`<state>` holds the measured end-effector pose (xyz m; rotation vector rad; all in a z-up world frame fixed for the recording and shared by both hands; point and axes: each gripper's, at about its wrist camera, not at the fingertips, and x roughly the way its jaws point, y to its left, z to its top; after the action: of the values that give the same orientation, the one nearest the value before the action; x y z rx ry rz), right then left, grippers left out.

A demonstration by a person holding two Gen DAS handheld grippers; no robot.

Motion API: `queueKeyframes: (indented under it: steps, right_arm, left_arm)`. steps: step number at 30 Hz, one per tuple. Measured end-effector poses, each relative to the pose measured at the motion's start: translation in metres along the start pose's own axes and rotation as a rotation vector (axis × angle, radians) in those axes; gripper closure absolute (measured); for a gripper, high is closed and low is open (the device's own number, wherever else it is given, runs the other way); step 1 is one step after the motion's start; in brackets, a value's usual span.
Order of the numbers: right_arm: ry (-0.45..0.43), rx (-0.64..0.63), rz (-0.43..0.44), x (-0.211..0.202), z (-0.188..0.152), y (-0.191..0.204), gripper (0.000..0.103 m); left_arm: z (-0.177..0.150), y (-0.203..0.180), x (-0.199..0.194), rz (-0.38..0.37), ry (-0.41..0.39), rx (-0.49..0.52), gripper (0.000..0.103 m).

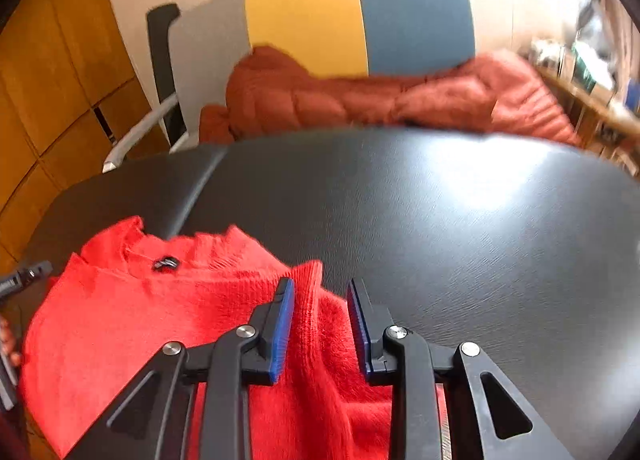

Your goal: Fold clothes

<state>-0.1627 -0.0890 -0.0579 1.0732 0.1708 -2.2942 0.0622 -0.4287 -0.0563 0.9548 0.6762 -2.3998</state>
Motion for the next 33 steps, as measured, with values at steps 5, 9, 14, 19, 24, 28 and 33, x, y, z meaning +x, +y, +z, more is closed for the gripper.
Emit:
queueKeyframes:
  steps: [5, 9, 14, 19, 24, 28, 33]
  right_arm:
    - [-0.035, -0.11, 0.084, -0.035, -0.015, 0.038, 0.064]
    - [0.019, -0.196, 0.114, -0.027, -0.041, 0.073, 0.06]
    - [0.0, -0.177, 0.126, -0.021, -0.084, 0.075, 0.06]
    - [-0.048, -0.131, 0.214, -0.035, -0.112, 0.064, 0.06]
    - [-0.047, -0.112, 0.248, -0.026, -0.106, 0.061, 0.058]
    - [-0.003, -0.096, 0.287, -0.024, -0.092, 0.061, 0.049]
    - [0.01, -0.077, 0.428, -0.074, -0.096, 0.031, 0.025]
  left_arm:
    - [-0.033, -0.044, -0.026, -0.098, -0.02, 0.128, 0.086]
    - [-0.07, -0.073, -0.01, -0.106, 0.055, 0.208, 0.086]
    - [-0.1, -0.048, -0.006, -0.156, 0.058, 0.082, 0.089]
    - [-0.119, -0.032, -0.018, -0.196, 0.033, 0.052, 0.095]
    - [-0.111, -0.038, -0.01, -0.146, 0.027, 0.107, 0.096]
    - [-0.086, -0.059, -0.008, -0.102, 0.054, 0.132, 0.094]
    - [-0.095, -0.109, -0.024, -0.198, 0.035, 0.267, 0.089]
